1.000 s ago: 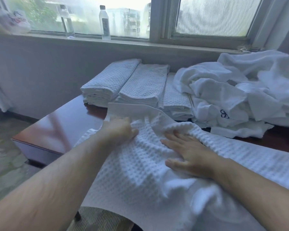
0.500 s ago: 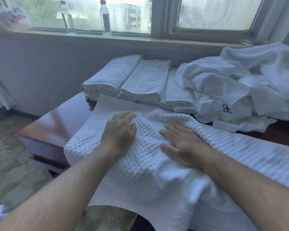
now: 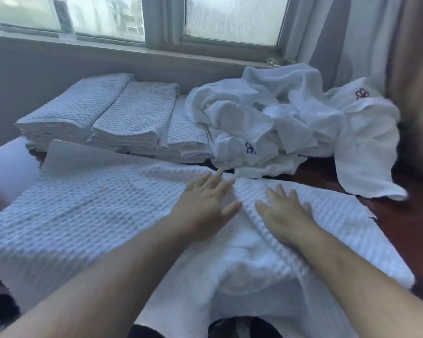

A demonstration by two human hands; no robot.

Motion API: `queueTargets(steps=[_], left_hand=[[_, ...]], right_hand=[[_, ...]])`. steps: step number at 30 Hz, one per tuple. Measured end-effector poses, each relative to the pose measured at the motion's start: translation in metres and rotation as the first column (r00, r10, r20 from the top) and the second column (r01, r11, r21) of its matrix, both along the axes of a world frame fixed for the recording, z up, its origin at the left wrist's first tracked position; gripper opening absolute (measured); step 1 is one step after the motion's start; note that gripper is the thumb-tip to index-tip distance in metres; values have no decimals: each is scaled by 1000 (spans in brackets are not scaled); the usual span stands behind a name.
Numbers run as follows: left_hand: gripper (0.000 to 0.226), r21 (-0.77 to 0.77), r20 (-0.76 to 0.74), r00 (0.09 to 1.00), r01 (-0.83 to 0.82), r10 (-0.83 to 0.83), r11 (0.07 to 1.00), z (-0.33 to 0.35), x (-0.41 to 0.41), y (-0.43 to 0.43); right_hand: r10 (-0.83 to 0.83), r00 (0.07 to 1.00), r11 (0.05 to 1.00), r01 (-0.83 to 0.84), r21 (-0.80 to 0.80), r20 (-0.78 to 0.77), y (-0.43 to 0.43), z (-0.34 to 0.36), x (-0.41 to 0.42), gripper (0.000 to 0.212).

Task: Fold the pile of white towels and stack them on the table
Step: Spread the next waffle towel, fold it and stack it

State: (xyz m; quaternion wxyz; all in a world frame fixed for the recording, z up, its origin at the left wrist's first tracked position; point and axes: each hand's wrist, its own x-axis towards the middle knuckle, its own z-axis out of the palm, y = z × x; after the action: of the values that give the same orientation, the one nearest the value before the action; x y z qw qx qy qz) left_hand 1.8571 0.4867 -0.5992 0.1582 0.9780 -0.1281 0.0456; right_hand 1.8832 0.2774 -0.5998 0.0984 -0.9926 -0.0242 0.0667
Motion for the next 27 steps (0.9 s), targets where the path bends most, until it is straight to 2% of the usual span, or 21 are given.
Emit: queueTargets(steps=[6,9,11,13,14,17,19,21,22,24,25,27], left_hand=[[75,106,-107,992,-52,63,993,-14,4,-5],[71,160,-183,977,-78,107,984,-9,5,-4],[63,166,-92,983,-145,161,975,-2,11,-16],[56,109,74,991,-120,112,987,2,18,-36],[53,73,97,995,-42,34,996,3,23,-45],[58,88,-37,990,138,-135,987,-5,37,-64],[64,89,-29,990,140,-138,986,-11,44,-67],[65,75,-12,990,144,-143,987,-13,49,-66],[63,66,-31,989,146,-144,987,-12,52,-64],[48,4,-92,987,132,-131,991,-6,63,-58],[38,-30,-103,987,120,-123,992,-1,70,-54],[28,-73,-69,989,124,-129,990,6,84,-47]], right_hand=[[123,992,992,-124,23,30,-25,2,36,61],[187,980,970,-195,146,64,-26,10,45,55],[153,986,924,-166,344,64,-32,15,42,50],[34,989,894,-94,439,143,-44,15,37,42],[-55,978,903,-36,428,200,-51,13,34,38],[-303,911,936,230,265,279,-76,10,30,40],[-398,894,917,380,122,208,-89,10,30,55],[-464,874,886,459,67,145,-94,12,35,63],[-477,859,876,483,16,185,-92,14,37,60],[-420,829,872,482,-90,368,-85,17,45,42],[-374,824,886,453,-99,425,-79,18,50,35],[-344,853,929,371,7,393,-67,22,63,36]])
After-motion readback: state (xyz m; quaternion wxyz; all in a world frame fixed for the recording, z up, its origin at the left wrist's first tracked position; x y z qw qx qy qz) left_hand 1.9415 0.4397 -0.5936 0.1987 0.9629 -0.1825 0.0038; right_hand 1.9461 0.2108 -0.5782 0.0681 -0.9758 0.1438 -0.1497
